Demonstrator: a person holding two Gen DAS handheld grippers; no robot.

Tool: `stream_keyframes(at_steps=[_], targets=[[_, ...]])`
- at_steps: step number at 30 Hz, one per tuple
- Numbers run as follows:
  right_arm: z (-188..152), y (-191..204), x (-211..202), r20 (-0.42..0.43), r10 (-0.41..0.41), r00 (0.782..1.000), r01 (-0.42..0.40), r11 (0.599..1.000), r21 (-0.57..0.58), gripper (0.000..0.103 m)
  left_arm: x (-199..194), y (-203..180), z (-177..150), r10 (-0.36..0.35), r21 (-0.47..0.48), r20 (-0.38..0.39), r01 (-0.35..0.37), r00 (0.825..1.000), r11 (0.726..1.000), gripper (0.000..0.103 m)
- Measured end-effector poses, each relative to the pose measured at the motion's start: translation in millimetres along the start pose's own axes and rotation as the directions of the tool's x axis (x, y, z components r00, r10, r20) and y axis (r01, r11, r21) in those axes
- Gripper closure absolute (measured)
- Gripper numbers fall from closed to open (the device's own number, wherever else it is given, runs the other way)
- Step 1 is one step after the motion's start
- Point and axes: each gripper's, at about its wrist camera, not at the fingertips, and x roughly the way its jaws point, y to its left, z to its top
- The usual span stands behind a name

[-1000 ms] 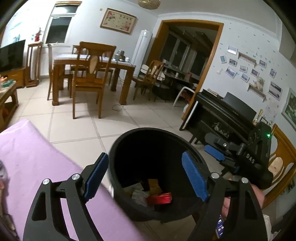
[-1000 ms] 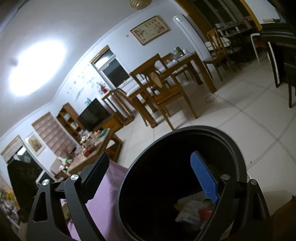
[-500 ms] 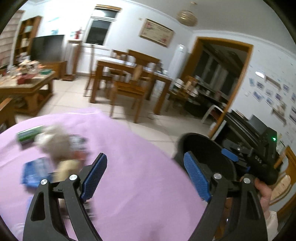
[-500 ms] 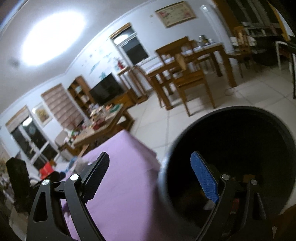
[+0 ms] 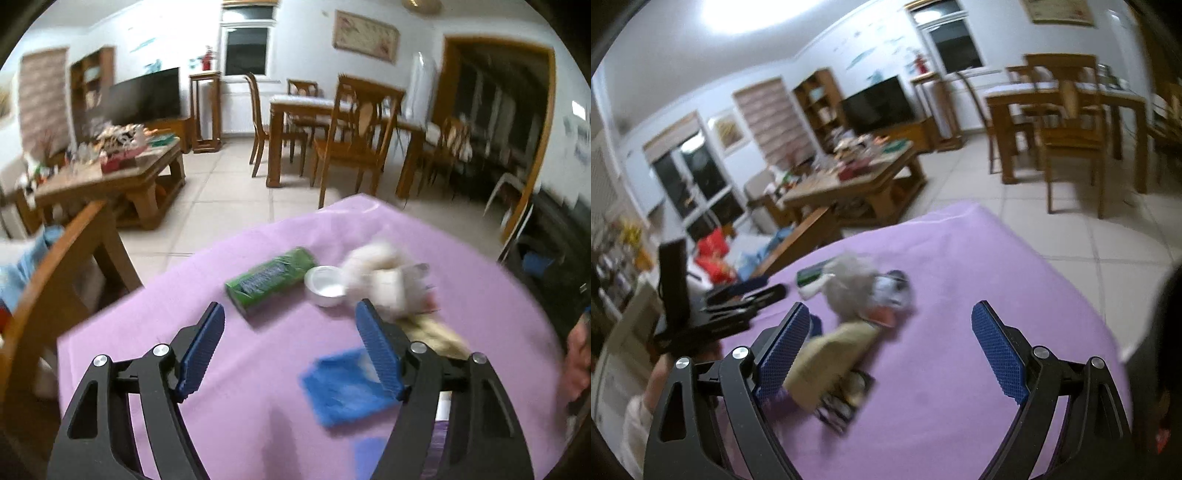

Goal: Collect trash
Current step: 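Grasp the green Doublemint can with the left tool while the right tool grasps the white fluffy toy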

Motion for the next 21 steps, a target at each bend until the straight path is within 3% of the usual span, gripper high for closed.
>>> stream_keyframes(at_steps=[6, 11, 14, 16, 20, 21], targets=[[28.1, 36.6, 70.5, -0.096, 0.004, 0.995, -0.014, 0.995, -0.100, 0.016, 44.4, 18.2, 11.4, 0.019, 0.134, -0.063, -0.010, 0.998, 0.991, 0.038], [39.7, 55.6, 121.0, -0.166, -0.016, 0.986, -0.011, 0.988, -0.156, 0.016, 58.3, 16.7, 15.6, -0.060, 0.201, -0.103, 0.080, 0.993, 0.976, 0.047], [38.3, 56.0, 143.0, -0.208, -0.023, 0.978, -0.014, 0.985, -0.171, 0.016, 60.3, 11.1, 14.5, -0.091, 0.225, -0.121, 0.116, 0.989, 0.967, 0.057], [35.6, 55.0, 151.6, -0.230, -0.026, 0.973, -0.015, 0.984, -0.178, 0.017, 62.1, 9.8, 13.6, -0.085, 0.240, -0.125, 0.113, 0.989, 0.964, 0.057], [30.4, 59.7, 158.5, -0.228, -0.079, 0.970, 0.023, 0.971, -0.239, 0.036, 61.1, 9.1, 11.8, -0.079, 0.248, -0.132, 0.110, 0.988, 0.963, 0.060], [31.1, 60.0, 159.6, -0.228, -0.069, 0.971, 0.014, 0.972, -0.234, 0.050, 61.1, 9.1, 11.7, -0.083, 0.244, -0.134, 0.114, 0.988, 0.963, 0.063]])
